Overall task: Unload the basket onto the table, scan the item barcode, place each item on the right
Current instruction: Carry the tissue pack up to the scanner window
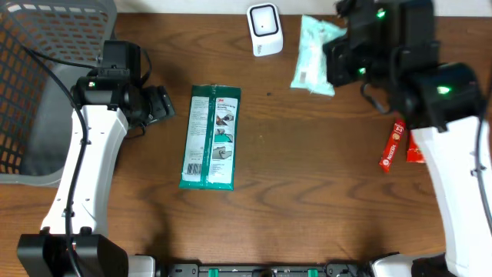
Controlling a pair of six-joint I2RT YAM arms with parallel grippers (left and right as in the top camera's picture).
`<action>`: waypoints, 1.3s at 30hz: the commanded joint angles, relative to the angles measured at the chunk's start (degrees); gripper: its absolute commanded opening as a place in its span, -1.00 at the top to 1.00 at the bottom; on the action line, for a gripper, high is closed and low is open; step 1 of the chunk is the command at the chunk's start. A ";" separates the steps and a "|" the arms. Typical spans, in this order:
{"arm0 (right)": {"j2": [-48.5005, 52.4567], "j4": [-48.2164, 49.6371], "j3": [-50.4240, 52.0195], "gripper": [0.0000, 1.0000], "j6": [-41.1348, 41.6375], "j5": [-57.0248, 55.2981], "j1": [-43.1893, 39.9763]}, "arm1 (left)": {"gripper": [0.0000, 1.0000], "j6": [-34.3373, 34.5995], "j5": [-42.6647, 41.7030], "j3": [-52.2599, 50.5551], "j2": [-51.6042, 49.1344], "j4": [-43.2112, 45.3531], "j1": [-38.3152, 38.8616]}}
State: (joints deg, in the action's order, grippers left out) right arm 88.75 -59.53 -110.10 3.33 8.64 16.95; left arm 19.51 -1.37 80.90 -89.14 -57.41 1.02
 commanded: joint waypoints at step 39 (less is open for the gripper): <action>56.76 75.19 -10.43 0.97 -63.95 -56.15 17.33 | -0.71 0.11 0.09 -0.44 -0.55 -0.22 -0.20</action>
State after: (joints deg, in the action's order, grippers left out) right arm 142.17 10.35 -119.92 -50.06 -43.92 32.88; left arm 19.51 -1.37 80.90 -89.17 -57.39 1.02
